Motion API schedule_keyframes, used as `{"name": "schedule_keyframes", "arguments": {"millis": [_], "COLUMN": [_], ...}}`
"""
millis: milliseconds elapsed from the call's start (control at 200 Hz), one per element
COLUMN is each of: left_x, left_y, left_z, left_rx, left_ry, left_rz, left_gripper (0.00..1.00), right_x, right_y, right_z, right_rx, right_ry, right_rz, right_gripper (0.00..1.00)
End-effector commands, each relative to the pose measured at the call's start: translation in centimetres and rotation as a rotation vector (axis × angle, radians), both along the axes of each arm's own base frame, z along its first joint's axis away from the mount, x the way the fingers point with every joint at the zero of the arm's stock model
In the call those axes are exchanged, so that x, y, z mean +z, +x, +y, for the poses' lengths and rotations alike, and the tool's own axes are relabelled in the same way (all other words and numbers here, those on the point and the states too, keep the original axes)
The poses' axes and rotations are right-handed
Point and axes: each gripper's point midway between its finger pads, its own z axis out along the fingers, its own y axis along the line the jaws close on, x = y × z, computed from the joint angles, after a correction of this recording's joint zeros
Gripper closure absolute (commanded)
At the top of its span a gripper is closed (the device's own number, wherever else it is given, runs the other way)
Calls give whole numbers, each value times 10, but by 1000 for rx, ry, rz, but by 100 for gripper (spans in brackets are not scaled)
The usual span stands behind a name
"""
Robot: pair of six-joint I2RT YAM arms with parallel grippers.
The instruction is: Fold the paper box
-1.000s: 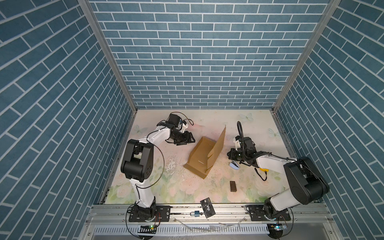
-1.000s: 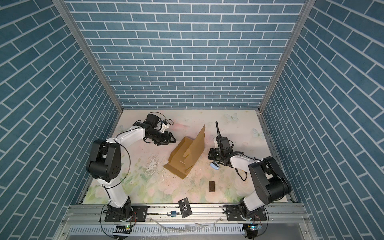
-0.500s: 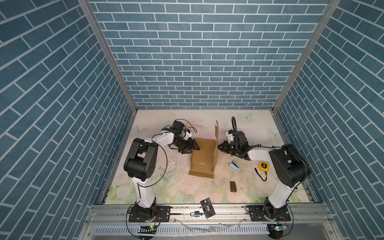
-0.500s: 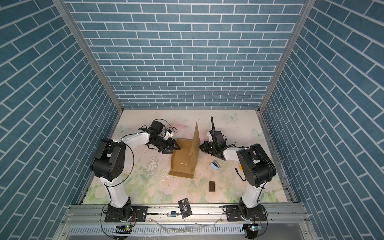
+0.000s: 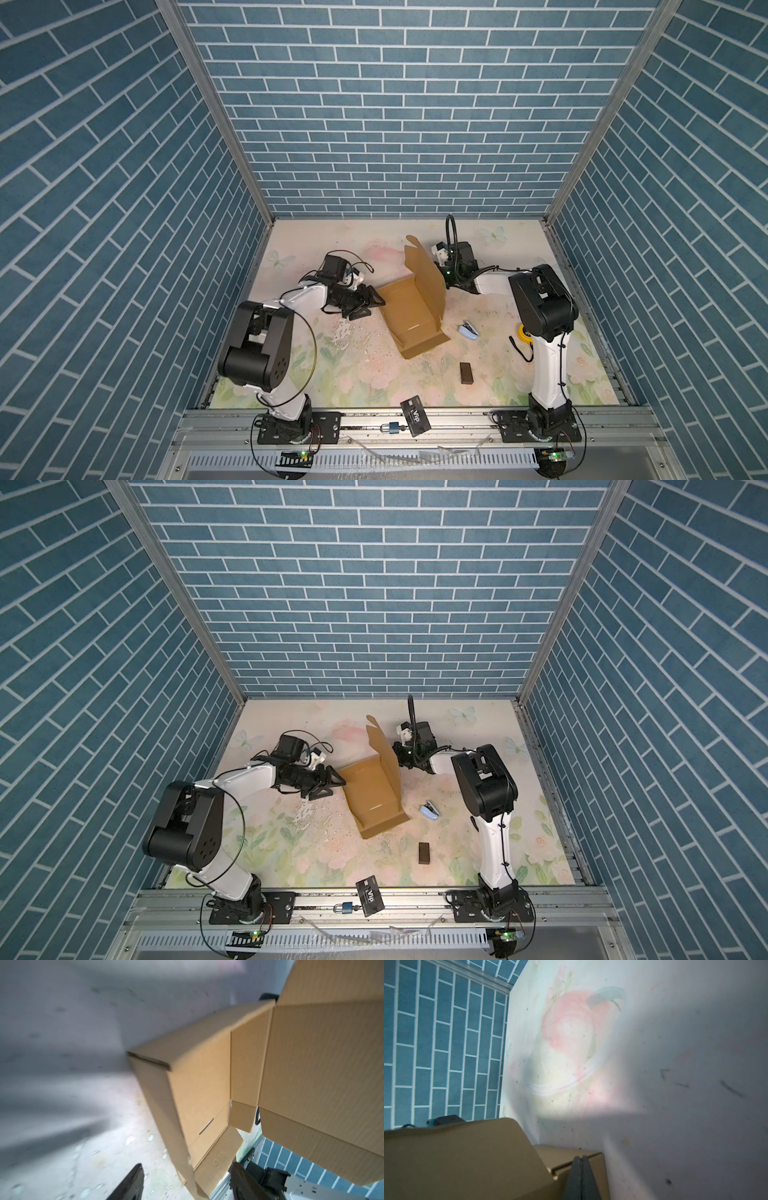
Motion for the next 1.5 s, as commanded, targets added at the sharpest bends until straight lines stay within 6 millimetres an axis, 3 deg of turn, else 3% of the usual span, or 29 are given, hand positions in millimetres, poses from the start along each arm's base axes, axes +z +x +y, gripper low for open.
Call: {"name": "schedule_keyframes", "arguments": {"millis": [0,145,265,360,490,510,740,865,985,1120,1135,1160,1180,1195,1210,1385,1495], "left_x": [2,25,45,52,61,62,48,36,20,16,15,13,11,10,9,2,-8], "left_y": [15,32,38,43,45,45,51,43,41,42,43,43,44,44,45,41,36], "left_z": [42,76,76,66,40,36,7,-8,-3,-4,-4,-4,-4,-4,-4,-7,-13], "left_rx": [134,134,84,48,-121,-149,-297,-363,-312,-309,-306,-305,-302,-300,-298,-308,-329], "left_ry": [77,223,248,215,249,255,350,410,420,423,421,419,419,422,424,410,402], "left_rz": [-72,-266,-371,-420,-498,-505,-556,-556,-493,-481,-479,-470,-462,-456,-448,-418,-404], "left_gripper": [33,31,28,28,27,27,27,28,29,31,31,31,31,31,31,36,37], "right_x": [5,6,12,16,19,32,61,81,83,83,82,80,79,78,78,79,69], "right_y": [-8,-12,-15,-18,-9,-6,-11,-31,-61,-102,-106,-113,-119,-123,-127,-174,-197], "right_z": [24,52,65,64,35,29,-49,-93,-132,-155,-157,-161,-164,-166,-167,-173,-177], "right_rx": [139,235,269,277,174,148,-59,-162,-236,-293,-298,-310,-320,-327,-329,-345,-357], "right_ry": [65,117,151,157,90,84,-173,-265,-390,-423,-428,-442,-454,-462,-464,-526,-536], "right_rz": [36,42,55,48,24,-8,-165,-257,-280,-233,-235,-235,-235,-234,-232,-245,-229], "right_gripper": [100,100,100,100,100,100,85,78,70,64,60,44,40,29,26,24,26]}}
